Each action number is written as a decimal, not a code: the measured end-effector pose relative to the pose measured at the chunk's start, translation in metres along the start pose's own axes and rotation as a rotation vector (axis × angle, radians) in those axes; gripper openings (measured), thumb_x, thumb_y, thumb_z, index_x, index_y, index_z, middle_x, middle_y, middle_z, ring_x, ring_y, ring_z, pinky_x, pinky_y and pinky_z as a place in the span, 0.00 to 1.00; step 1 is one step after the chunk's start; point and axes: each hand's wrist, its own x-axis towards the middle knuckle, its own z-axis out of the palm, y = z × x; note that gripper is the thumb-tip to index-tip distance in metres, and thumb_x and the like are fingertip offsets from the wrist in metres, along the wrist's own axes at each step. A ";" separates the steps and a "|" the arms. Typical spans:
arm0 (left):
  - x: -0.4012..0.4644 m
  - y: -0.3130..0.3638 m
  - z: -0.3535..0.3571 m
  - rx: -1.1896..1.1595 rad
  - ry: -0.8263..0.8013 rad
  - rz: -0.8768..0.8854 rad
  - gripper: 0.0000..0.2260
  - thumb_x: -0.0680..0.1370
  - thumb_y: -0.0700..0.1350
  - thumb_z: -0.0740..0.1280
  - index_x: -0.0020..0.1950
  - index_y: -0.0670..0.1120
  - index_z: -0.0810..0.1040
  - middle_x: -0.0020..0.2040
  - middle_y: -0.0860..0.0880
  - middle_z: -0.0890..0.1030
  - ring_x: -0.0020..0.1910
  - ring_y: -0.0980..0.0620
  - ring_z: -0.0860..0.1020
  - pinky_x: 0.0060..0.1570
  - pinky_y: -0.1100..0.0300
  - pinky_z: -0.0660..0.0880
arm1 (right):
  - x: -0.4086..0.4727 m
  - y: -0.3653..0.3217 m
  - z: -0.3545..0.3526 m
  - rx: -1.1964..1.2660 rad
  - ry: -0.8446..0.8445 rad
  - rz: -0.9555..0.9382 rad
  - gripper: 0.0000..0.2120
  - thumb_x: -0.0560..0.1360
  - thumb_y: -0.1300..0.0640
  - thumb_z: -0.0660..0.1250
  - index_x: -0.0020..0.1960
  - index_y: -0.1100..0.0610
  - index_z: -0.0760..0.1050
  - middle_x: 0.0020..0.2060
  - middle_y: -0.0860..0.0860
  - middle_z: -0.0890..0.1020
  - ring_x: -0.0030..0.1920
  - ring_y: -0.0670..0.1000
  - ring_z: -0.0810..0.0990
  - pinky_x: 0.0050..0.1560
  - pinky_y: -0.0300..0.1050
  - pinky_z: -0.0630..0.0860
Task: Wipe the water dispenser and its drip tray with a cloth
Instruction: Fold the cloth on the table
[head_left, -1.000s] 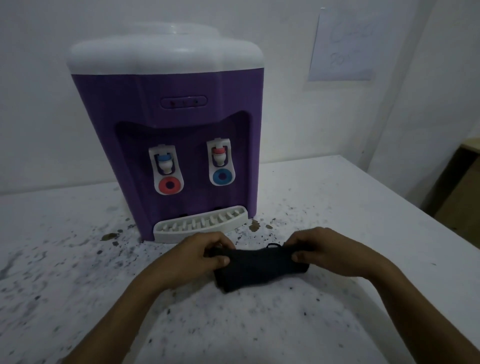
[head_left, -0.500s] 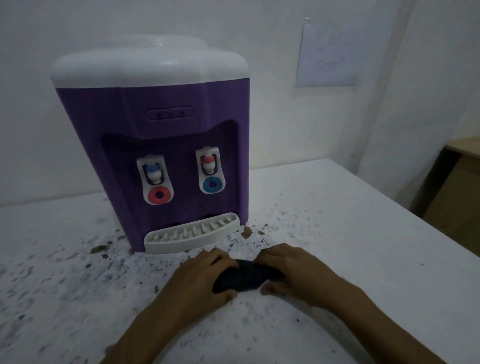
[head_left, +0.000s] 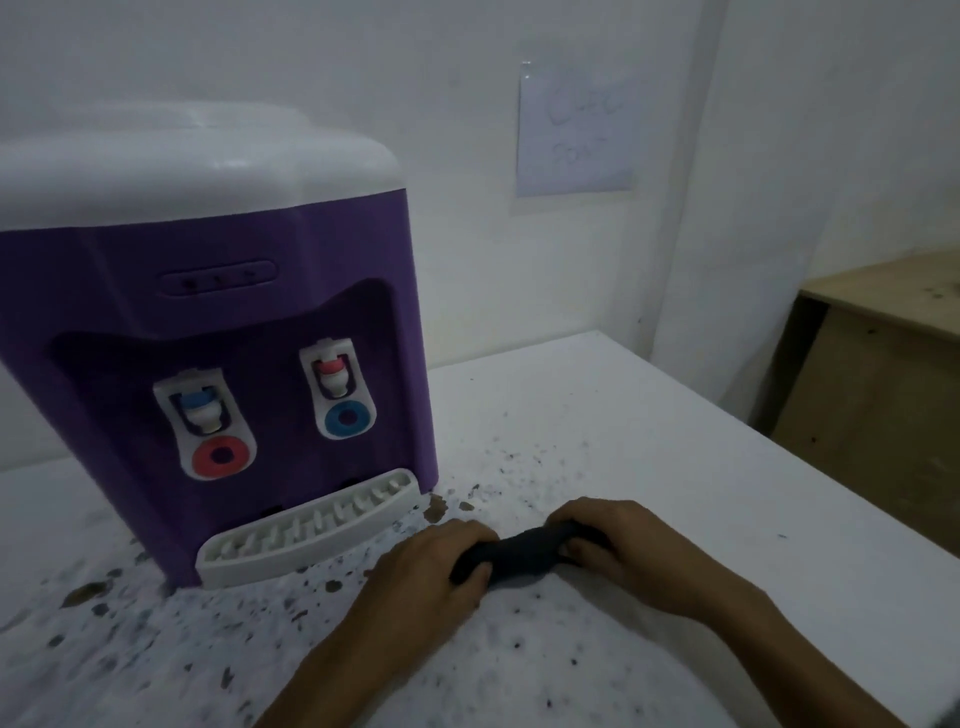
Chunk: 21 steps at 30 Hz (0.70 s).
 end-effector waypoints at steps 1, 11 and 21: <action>0.013 0.003 0.001 -0.036 0.008 0.016 0.13 0.72 0.52 0.58 0.53 0.56 0.77 0.47 0.61 0.76 0.44 0.63 0.73 0.43 0.71 0.67 | -0.002 0.006 -0.008 0.070 -0.030 0.035 0.07 0.78 0.53 0.62 0.53 0.43 0.75 0.47 0.40 0.81 0.45 0.42 0.78 0.49 0.45 0.76; 0.103 0.043 0.016 -0.088 0.045 0.176 0.10 0.78 0.41 0.64 0.55 0.55 0.77 0.51 0.54 0.69 0.50 0.57 0.71 0.49 0.60 0.74 | -0.001 0.026 -0.024 0.272 0.015 0.250 0.18 0.68 0.36 0.69 0.55 0.34 0.68 0.50 0.37 0.78 0.48 0.40 0.79 0.47 0.36 0.78; 0.127 0.023 0.032 -0.086 0.157 0.070 0.19 0.79 0.55 0.60 0.70 0.56 0.66 0.65 0.58 0.68 0.64 0.61 0.67 0.59 0.66 0.67 | 0.008 0.039 -0.032 0.799 0.283 0.371 0.07 0.79 0.57 0.63 0.54 0.50 0.77 0.44 0.48 0.85 0.46 0.47 0.84 0.51 0.48 0.80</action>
